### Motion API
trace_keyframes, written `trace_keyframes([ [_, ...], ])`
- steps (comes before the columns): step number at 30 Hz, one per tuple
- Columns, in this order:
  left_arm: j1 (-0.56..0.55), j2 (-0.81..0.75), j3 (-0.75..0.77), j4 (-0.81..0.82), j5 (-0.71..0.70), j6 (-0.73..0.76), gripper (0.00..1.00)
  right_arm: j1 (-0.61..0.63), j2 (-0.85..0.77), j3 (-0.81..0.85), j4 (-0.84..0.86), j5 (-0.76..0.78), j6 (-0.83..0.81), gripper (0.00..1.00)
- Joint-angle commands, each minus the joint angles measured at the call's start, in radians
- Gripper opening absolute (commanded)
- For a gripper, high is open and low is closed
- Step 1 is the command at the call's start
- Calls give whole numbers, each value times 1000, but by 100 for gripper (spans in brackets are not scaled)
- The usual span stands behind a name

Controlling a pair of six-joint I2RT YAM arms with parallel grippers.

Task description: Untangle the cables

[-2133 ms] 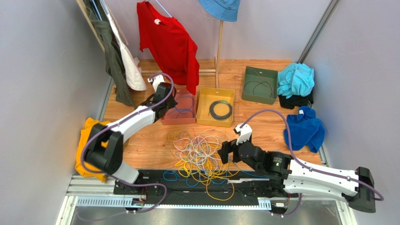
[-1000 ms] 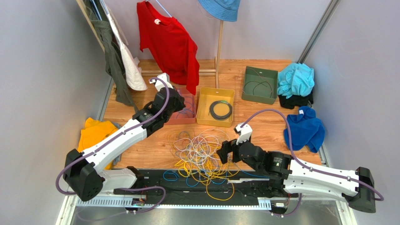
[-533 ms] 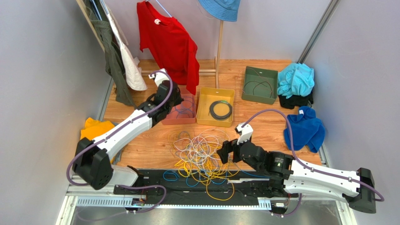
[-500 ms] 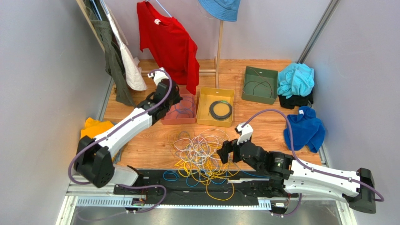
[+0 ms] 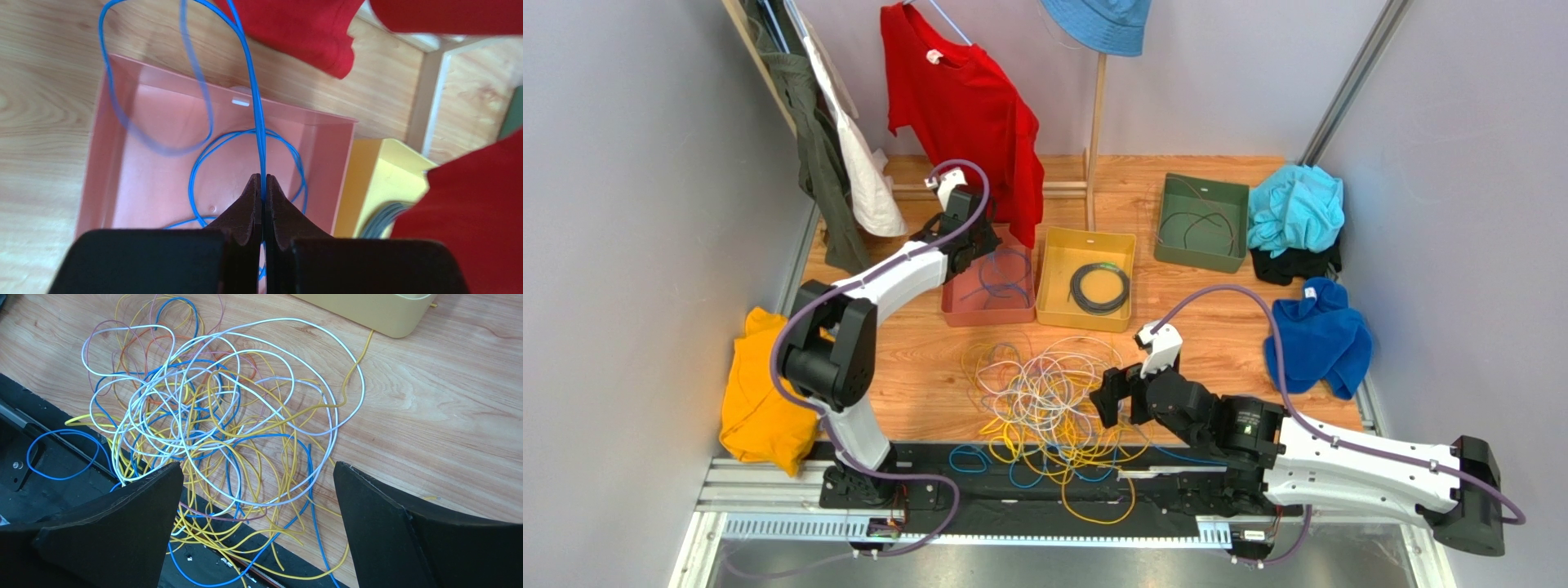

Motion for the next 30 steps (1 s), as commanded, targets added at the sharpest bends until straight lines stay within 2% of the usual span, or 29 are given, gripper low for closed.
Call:
trace_keyframes([
  [1, -5, 19, -73, 180, -15, 22, 0, -1, 9, 20, 17, 35, -15, 99],
  [3, -19, 25, -128, 231, -40, 24, 0, -1, 10, 12, 22, 36, -16, 99],
  [9, -43, 50, -149, 204, -48, 33, 0, 0, 20, 10, 39, 30, -19, 99],
  [14, -92, -37, -175, 179, -86, 50, 0, 0, 10, 0, 45, 24, -6, 99],
  [15, -100, -54, -181, 158, -115, 56, 17, 0, 10, -2, 48, 22, -5, 99],
  [17, -120, -106, -185, 130, -142, 61, 40, 0, 10, 0, 51, 15, -1, 99],
  [18, -125, -126, -195, 105, -165, 58, 61, 0, 9, 0, 53, 15, 1, 99],
  [19, -128, -149, -202, 96, -176, 56, 71, 0, 9, 0, 53, 15, 2, 99],
  [20, -131, -199, -207, 87, -187, 55, 97, 0, 9, 3, 53, 13, 2, 99],
  [26, -180, -462, -245, -11, -290, 99, 98, 0, 1, 4, 54, 13, 11, 98],
  [30, -259, -626, -326, -72, -178, 118, 90, 0, -6, 16, 34, 19, 16, 98],
])
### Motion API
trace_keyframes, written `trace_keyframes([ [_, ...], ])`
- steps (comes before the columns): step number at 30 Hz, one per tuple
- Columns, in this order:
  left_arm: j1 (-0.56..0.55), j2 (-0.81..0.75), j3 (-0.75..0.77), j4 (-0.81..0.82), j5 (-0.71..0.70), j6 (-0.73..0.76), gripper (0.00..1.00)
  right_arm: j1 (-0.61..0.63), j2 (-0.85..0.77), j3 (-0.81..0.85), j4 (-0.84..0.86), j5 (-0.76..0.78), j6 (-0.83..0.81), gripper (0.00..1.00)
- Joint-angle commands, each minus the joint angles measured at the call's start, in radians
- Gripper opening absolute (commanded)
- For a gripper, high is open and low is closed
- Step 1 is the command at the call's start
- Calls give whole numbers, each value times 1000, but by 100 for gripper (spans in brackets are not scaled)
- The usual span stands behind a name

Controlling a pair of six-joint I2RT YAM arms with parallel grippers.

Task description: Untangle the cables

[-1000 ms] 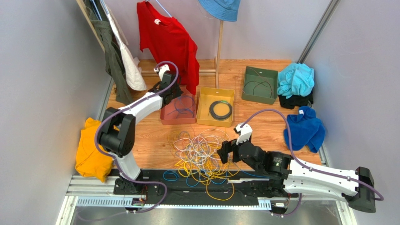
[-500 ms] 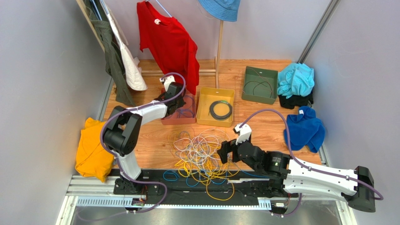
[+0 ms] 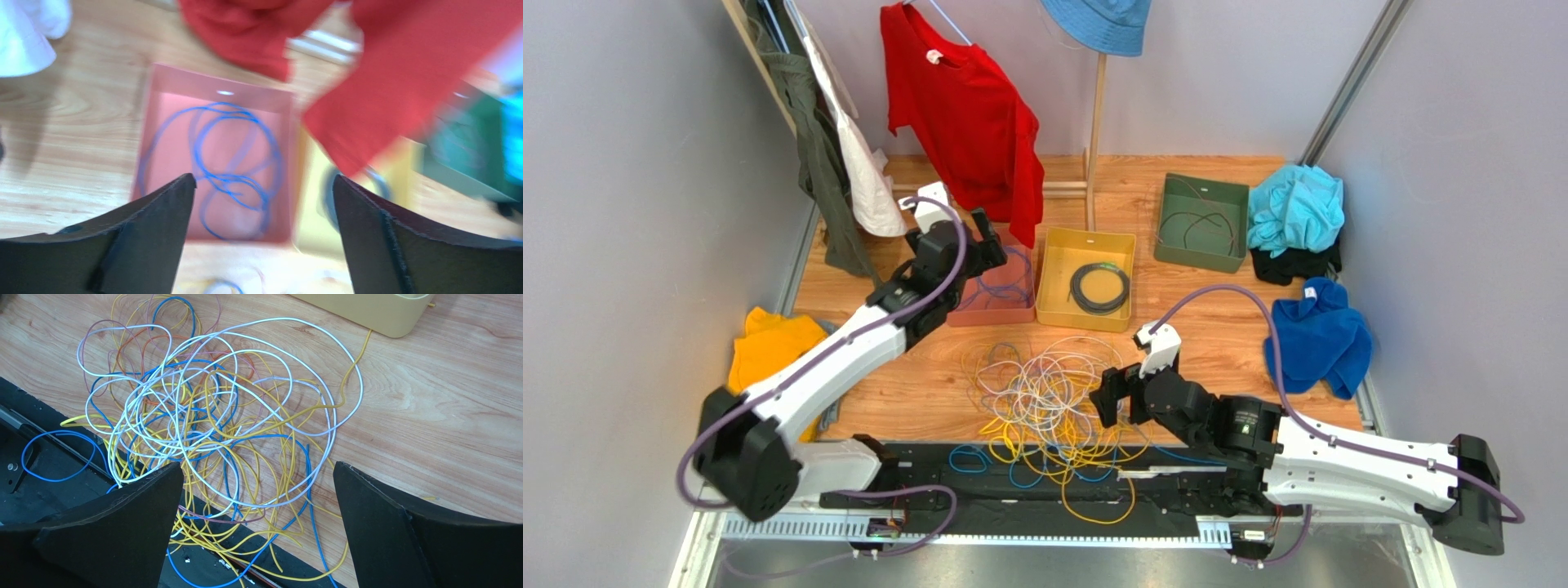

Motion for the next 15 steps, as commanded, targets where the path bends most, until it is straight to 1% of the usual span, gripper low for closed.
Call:
trace_keyframes([
  [1, -128, -192, -94, -84, 72, 31, 87, 0, -27, 26, 22, 22, 14, 98],
  [2, -162, -214, -151, -93, 84, 3, 85, 0, -36, 34, 5, 41, 10, 98],
  [3, -202, -233, -188, -98, 89, -8, 85, 0, -64, 42, -7, 47, -3, 98],
  [4, -284, -268, -223, -93, 89, -17, 83, -1, -81, 66, -21, 61, -12, 98],
  [5, -326, -288, -293, -93, 78, -58, 81, 0, -99, 80, -56, 81, -18, 98],
  [6, -368, -305, -328, -84, 64, -80, 81, 0, -122, 91, -72, 93, -29, 98],
  [7, -439, -338, -360, -72, 70, -95, 80, 0, -169, 115, -101, 108, -36, 98],
  [8, -475, -355, -418, -32, 76, -114, 75, 0, -193, 126, -113, 128, -43, 98],
  [9, -509, -369, -443, -12, 86, -126, 75, 2, -216, 137, -124, 136, -53, 98],
  [10, -570, -383, -464, 9, 89, -137, 72, 0, -251, 143, -132, 139, -64, 98],
  [12, -624, -382, -504, 55, 72, -180, 68, 0, -265, 137, -136, 141, -64, 97],
  [13, -674, -371, -512, 68, 63, -184, 66, 0, -262, 134, -153, 141, -40, 97],
  [15, -728, -353, -503, 54, 11, -210, 66, 0, -222, 112, -176, 128, -5, 96],
])
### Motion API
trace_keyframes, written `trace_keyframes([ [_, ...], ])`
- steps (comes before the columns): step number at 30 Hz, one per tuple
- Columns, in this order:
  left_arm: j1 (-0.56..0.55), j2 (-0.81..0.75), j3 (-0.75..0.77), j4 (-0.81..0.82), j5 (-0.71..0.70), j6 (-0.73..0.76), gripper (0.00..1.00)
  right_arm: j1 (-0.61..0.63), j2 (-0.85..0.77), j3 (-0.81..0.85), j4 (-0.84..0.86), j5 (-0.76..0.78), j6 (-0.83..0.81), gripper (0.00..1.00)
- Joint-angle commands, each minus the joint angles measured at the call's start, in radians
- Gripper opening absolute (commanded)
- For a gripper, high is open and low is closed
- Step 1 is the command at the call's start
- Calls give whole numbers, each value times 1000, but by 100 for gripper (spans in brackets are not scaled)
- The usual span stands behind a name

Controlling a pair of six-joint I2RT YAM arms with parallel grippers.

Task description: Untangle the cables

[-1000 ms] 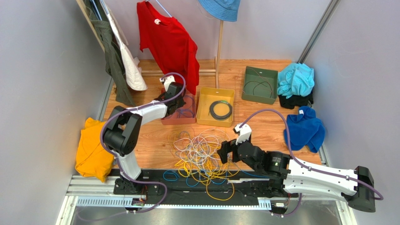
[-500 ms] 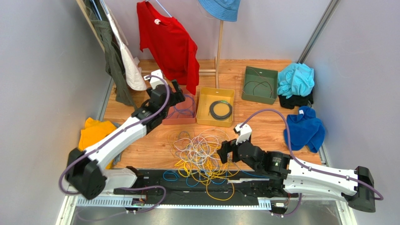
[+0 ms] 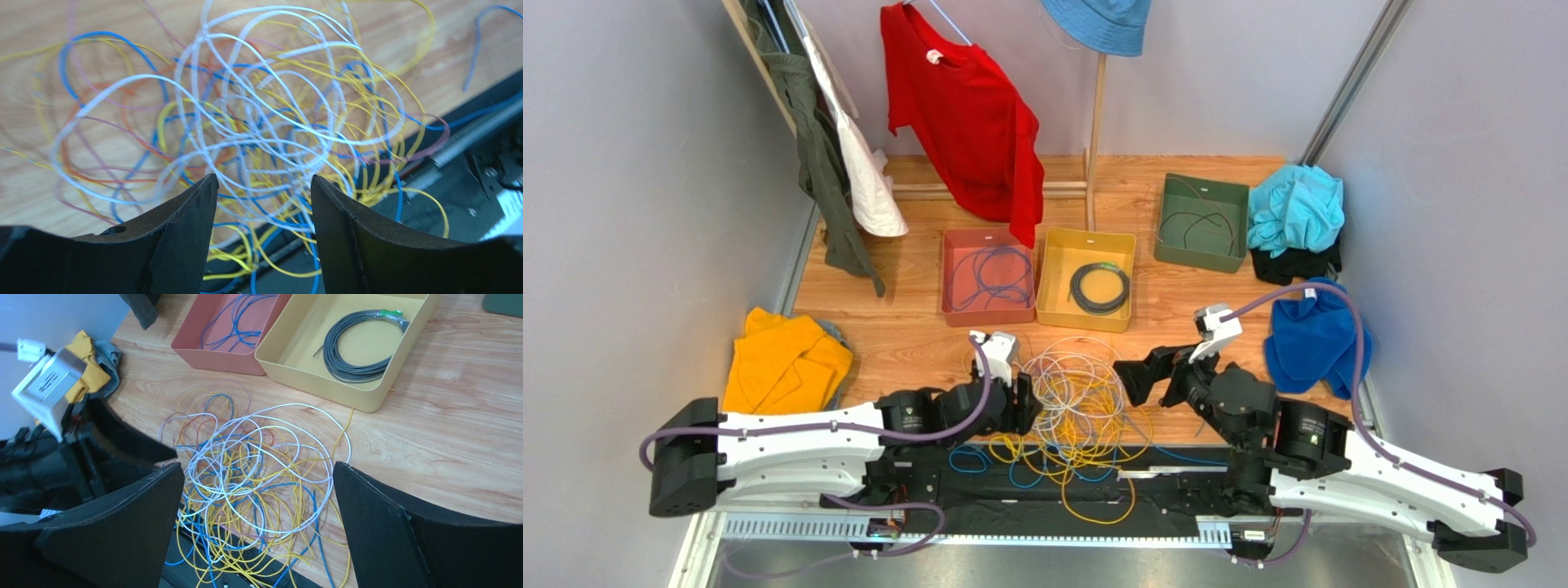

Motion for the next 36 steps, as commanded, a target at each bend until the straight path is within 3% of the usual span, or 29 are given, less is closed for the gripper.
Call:
trace_keyframes([
  [1, -129, 11, 26, 76, -77, -88, 65, 0, 63, -15, -78, 20, 51, 96],
  [5, -229, 18, 38, 23, -146, -146, 64, 0, 144, -50, -40, -8, 110, 94],
  [10, -340, -16, 23, -28, -212, -218, 64, 0, 235, -44, 55, -2, 52, 92],
  [17, -479, -71, -18, -187, -320, -409, 61, 0, 367, -15, 23, -8, 77, 92],
  [23, -500, -107, -77, -198, -335, -497, 61, -17, 362, -57, 178, 32, 55, 93],
  [27, -506, -137, -101, -214, -344, -525, 61, -44, 382, -40, 180, 46, 73, 93],
  [33, -506, -197, -161, -237, -343, -563, 61, -44, 237, -78, 189, 40, 56, 92],
  [36, -506, -214, -177, -253, -349, -580, 61, -44, 203, -77, 114, 52, 77, 91],
])
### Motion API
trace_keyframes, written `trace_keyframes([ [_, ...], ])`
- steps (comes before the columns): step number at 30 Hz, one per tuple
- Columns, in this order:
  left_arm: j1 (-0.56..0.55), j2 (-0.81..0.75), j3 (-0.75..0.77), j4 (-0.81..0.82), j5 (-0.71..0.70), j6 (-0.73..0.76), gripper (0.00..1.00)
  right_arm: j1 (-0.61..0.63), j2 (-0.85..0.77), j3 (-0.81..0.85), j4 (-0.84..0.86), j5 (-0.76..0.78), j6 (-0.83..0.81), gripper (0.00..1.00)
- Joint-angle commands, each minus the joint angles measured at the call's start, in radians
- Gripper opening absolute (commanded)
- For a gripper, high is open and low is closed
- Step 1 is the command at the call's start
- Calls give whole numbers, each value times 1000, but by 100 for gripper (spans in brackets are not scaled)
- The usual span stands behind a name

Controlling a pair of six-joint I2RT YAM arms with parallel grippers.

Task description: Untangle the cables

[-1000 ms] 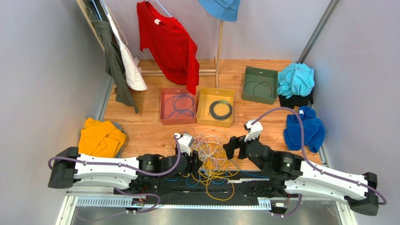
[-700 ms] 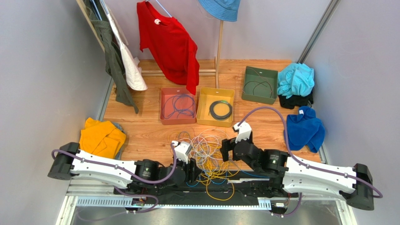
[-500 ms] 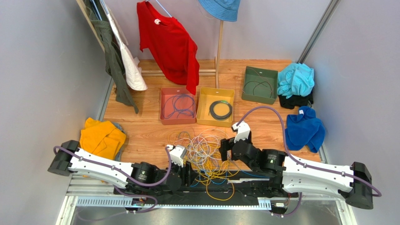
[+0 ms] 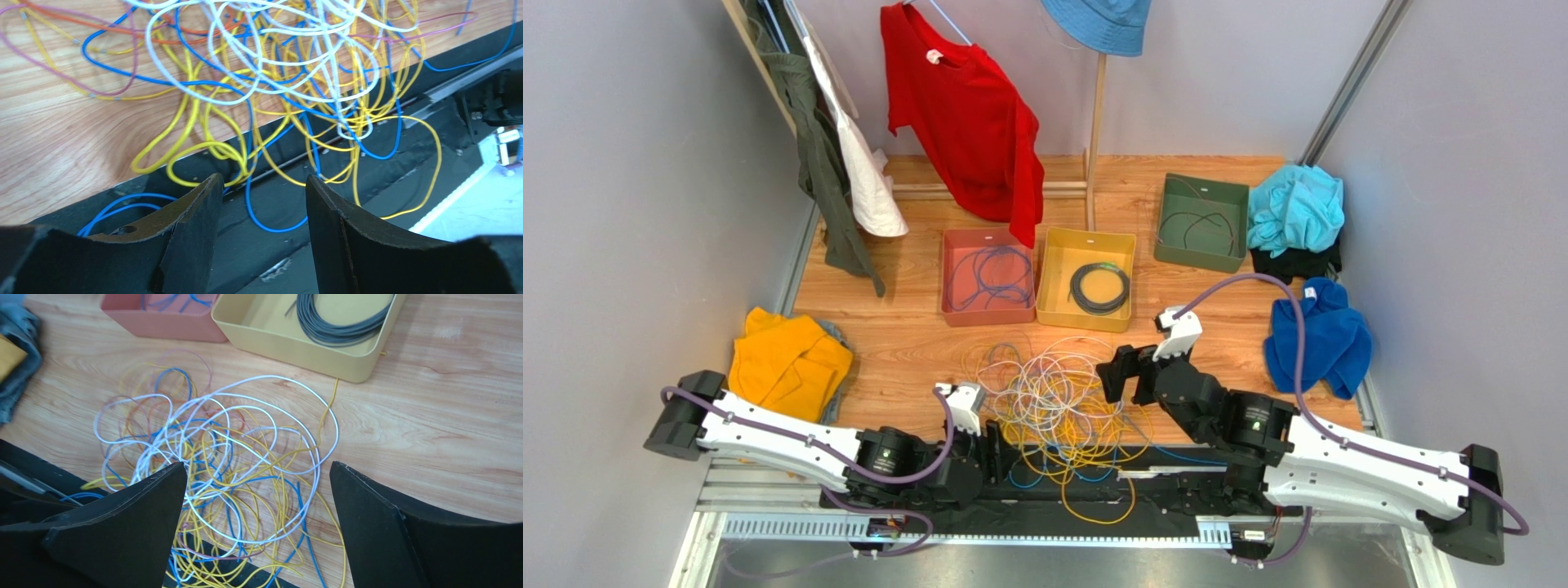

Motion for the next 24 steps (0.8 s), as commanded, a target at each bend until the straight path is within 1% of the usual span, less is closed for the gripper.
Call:
trace_keyframes([
  [1, -5, -25, -18, -32, -30, -53, 61, -3, -55, -11, -47, 46, 24, 92],
  [4, -5, -33, -19, -31, -52, -53, 61, -3, -80, -49, -44, 43, 44, 92],
  [6, -5, -37, -18, -31, -72, -45, 61, -2, -72, -65, -6, 34, 46, 93],
  [9, -5, -44, -12, -31, -95, -33, 61, -28, 1, -74, 48, -14, 67, 95],
  [10, -5, -45, -12, -31, -102, -31, 61, -52, 19, -77, 63, -59, 114, 95],
  [11, -6, -45, -9, -34, -102, -28, 61, -63, 39, -106, 92, -89, 141, 95],
  [12, -5, -50, -10, -34, -104, -28, 61, -72, 40, -129, 182, -121, 164, 95],
  [13, -5, -50, -9, -38, -99, -30, 61, -80, 34, -153, 227, -162, 226, 94],
  [14, -5, -53, -9, -43, -96, -31, 61, -80, 20, -207, 276, -175, 249, 93],
  [16, -5, -59, -15, -43, -87, -42, 60, -81, 15, -242, 399, -196, 294, 93],
  [20, -5, -60, -21, -43, -84, -54, 60, -103, 49, -255, 491, -207, 311, 93],
  [23, -5, -59, -21, -43, -84, -48, 60, -156, 90, -259, 571, -238, 314, 93],
  [24, -5, -62, -19, -44, -84, -48, 60, -170, 118, -259, 611, -245, 314, 90],
])
